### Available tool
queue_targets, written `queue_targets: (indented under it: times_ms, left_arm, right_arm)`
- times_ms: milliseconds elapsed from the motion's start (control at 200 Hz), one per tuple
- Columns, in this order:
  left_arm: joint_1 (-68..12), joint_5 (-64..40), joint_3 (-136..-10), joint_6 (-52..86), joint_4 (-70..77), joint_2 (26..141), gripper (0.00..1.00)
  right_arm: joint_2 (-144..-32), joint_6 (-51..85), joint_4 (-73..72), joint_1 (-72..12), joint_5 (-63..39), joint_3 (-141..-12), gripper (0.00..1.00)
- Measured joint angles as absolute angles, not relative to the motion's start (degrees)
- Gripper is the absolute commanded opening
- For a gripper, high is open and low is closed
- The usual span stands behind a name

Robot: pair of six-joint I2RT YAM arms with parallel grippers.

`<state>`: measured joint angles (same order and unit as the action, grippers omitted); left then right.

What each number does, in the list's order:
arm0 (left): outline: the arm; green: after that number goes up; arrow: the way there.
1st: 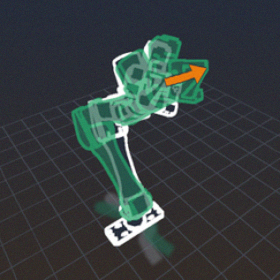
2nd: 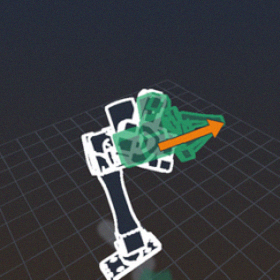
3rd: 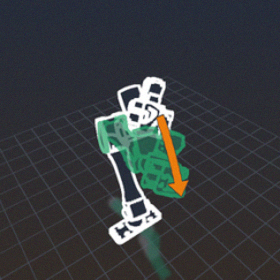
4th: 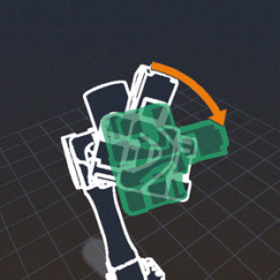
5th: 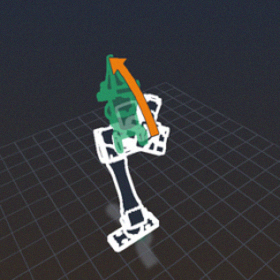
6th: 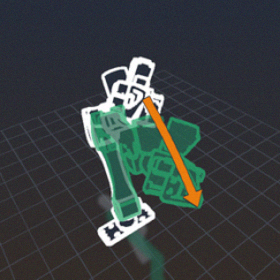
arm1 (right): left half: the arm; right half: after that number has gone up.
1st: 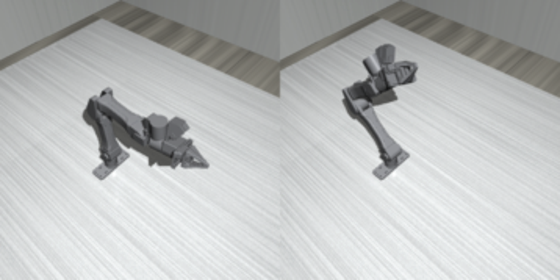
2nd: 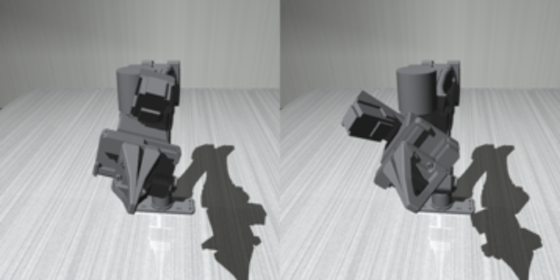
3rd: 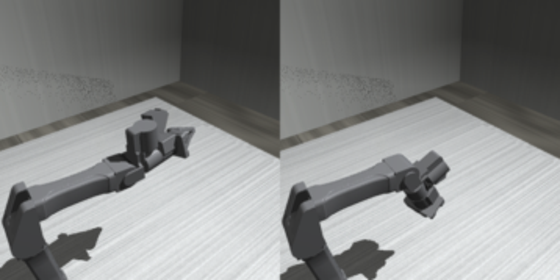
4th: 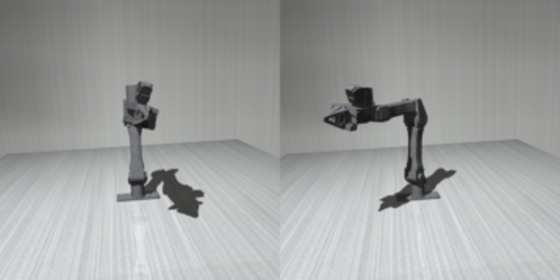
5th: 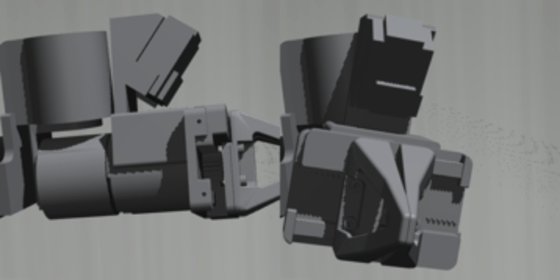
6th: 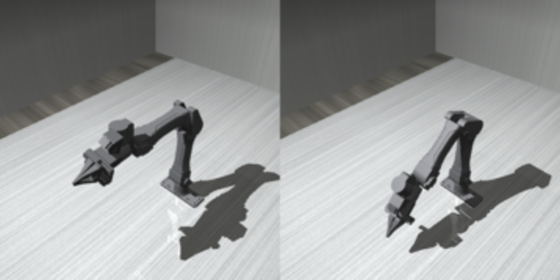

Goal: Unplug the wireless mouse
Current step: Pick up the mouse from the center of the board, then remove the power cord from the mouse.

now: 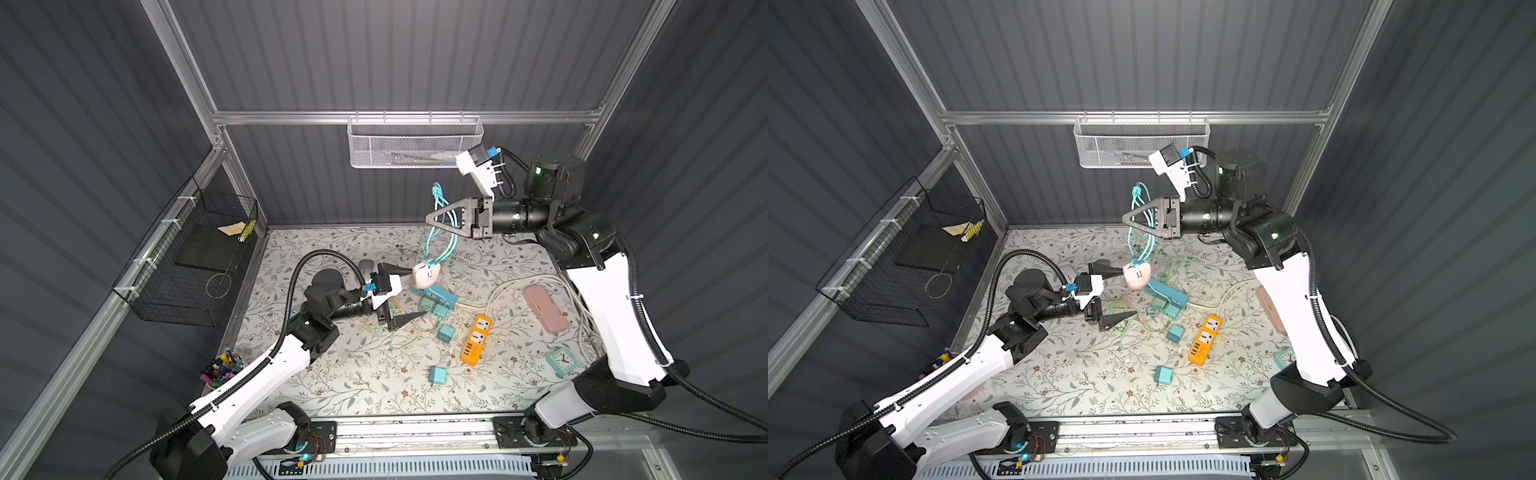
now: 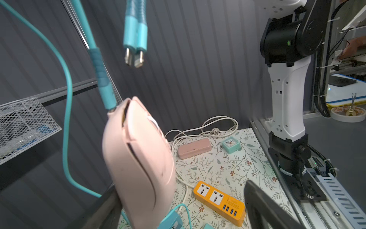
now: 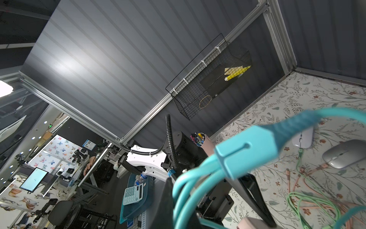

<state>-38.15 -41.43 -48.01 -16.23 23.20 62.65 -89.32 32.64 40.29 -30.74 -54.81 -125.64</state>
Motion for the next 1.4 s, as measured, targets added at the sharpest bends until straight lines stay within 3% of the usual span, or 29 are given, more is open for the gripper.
queue_targets:
  times_ms: [265,535,791,976,1056,1176,1246,1401]
  left_arm:
    - [-38.2,-39.2,-48.3,-16.2,22.6,62.7,0.91]
    - [-38.2,-37.5,-48.5,-16.6,21.7,62.7,0.62]
    - [-38.2,-36.5,-48.5,-16.8,21.7,62.7,0.67]
    - [-38.2,-35.7,-48.5,-16.8,21.7,62.7,0.63]
    - [-38.2,-35.6,-48.5,-16.8,21.6,62.7,0.54]
    - [-38.2,-35.5,-48.6,-17.3,21.3,62.7,0.27]
    - [-38.2,-35.6,-48.9,-17.4,20.9,62.7,0.00]
    - [-38.2,-35.6,-49.2,-17.6,20.1,62.7,0.00]
  right_arm:
    - [-90.6,37.1,35.9,-30.7,-57.2,-125.6,0.00]
    - [-91.4,41.0,31.9,-31.5,-58.9,-125.6,0.00]
    - [-91.9,41.1,31.9,-31.9,-59.3,-125.1,0.00]
    - [-92.3,41.3,32.1,-32.6,-60.0,-123.7,0.00]
    - [-92.4,41.7,32.1,-33.1,-60.2,-123.3,0.00]
    - [-92.4,42.2,31.7,-33.6,-60.5,-123.2,0.00]
    - [-92.4,42.3,31.6,-33.6,-60.6,-123.2,0.00]
    - [-92.4,41.5,32.5,-33.5,-60.4,-123.6,0.00]
